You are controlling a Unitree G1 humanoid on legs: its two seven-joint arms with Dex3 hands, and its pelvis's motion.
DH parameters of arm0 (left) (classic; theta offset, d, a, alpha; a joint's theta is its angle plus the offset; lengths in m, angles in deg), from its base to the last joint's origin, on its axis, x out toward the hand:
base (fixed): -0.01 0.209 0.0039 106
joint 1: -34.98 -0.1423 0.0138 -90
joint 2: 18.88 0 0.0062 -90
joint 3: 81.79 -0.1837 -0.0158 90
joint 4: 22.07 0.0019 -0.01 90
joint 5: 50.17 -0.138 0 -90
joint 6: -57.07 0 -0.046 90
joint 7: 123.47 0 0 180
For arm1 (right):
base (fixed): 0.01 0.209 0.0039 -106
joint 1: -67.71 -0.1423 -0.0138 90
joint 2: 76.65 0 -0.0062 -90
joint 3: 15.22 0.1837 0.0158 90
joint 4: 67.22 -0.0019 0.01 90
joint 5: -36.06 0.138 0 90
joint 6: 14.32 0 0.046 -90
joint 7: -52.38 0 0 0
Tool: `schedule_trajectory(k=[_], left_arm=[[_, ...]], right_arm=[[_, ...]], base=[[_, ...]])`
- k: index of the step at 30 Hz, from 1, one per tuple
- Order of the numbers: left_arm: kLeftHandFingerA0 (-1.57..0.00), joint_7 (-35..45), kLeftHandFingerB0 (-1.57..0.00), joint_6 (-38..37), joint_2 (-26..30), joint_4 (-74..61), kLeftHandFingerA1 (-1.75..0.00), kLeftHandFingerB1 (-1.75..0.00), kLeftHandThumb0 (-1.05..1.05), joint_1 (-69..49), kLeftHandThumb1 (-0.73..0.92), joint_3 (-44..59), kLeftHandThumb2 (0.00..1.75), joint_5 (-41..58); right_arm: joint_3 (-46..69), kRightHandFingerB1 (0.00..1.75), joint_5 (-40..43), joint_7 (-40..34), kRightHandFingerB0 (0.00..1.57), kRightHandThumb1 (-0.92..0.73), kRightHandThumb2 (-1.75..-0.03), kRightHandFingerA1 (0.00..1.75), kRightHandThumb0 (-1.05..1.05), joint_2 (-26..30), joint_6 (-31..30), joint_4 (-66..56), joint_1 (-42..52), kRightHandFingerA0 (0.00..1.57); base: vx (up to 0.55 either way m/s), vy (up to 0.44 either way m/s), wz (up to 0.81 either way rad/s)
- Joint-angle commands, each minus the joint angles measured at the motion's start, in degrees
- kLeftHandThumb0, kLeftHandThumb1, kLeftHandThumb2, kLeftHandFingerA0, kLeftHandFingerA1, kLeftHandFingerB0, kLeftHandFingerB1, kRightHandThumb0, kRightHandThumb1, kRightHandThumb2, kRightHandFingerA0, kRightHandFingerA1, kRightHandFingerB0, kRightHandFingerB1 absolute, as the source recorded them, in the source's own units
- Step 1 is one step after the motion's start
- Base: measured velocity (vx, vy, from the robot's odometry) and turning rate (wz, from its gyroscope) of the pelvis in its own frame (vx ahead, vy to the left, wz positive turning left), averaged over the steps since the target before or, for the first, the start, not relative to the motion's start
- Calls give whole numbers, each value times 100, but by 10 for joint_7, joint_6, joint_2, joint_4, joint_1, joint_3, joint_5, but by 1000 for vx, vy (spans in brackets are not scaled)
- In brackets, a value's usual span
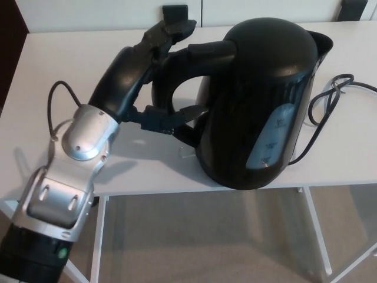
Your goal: The robot walk towards a table in front and uses its left hand to pick up the pot from the base and places it on the table
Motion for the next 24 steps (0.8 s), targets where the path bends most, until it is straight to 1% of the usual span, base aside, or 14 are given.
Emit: schedule_trajectory(k=[1,8,13,14,15,16,17,18,19,20,21,22,23,24], left_arm=[[-28,-45,-18,-21,-10,33,-43,-36,-53,2,39,2,66,-47],[-31,-64,-22,-32,-21,63,-42,-37,-49,1,39,3,64,-65],[-36,-74,-24,-38,-30,87,-45,-38,-53,12,39,1,66,-76],[-42,-76,-28,-42,-33,93,-38,-31,-46,15,43,0,54,-77],[-42,-77,-28,-43,-34,95,-38,-31,-46,16,43,0,54,-78],[-48,-79,-29,-44,-39,105,-38,-31,-45,21,44,2,54,-76],[-55,-82,-31,-43,-43,110,-40,-31,-45,24,50,3,55,-76],[-55,-85,-31,-41,-48,114,-40,-31,-45,27,50,4,55,-77],[-60,-86,-29,-33,-56,113,-54,-42,-49,24,46,10,74,-69],[-77,-84,-36,-27,-66,121,-57,-33,-42,31,61,17,59,-59],[-77,-82,-36,-26,-69,125,-57,-33,-42,34,61,19,59,-57],[-84,-74,-40,-19,-81,130,-51,-34,-36,38,69,27,61,-41],[-96,-71,-44,-13,-89,135,-56,-35,-35,42,77,30,65,-36],[-96,-67,-44,-5,-99,141,-56,-35,-35,48,77,33,65,-31]], right_arm=[[2,34,-3,1,16,-91,-67,37,-5,8,-16,-12,-2,16],[1,35,-8,-1,20,-90,-66,39,-5,11,-25,-12,-8,22],[-1,36,-9,2,21,-90,-66,38,-4,13,-30,-23,-10,19],[-1,36,-8,2,21,-90,-66,38,-3,13,-30,-25,-8,19],[0,36,-8,2,21,-90,-66,38,-3,13,-30,-26,-7,19],[1,37,-6,5,22,-90,-66,38,-3,13,-32,-28,-9,19],[1,38,-6,5,22,-91,-66,38,-3,13,-29,-25,-11,19],[1,38,-6,5,22,-91,-66,38,-3,14,-24,-21,-13,19],[-1,38,-7,5,23,-91,-66,38,-3,13,-25,-21,-10,18],[-2,37,-7,6,22,-91,-66,38,-5,10,-33,-24,-11,19],[-2,37,-6,7,22,-91,-66,38,-5,9,-36,-25,-11,19],[-1,37,-3,8,22,-91,-66,38,-3,6,-35,-25,-7,19],[-3,37,-5,6,23,-91,-66,40,-2,6,-32,-27,-2,21],[-6,37,-9,4,23,-91,-66,40,-2,7,-28,-29,4,21]], base=[[0,0,0],[0,0,0],[0,0,0],[0,0,0],[0,0,0],[0,0,0],[0,0,0],[0,0,0],[0,0,0],[0,0,0],[0,0,0],[0,0,0],[0,0,0],[0,0,0]])
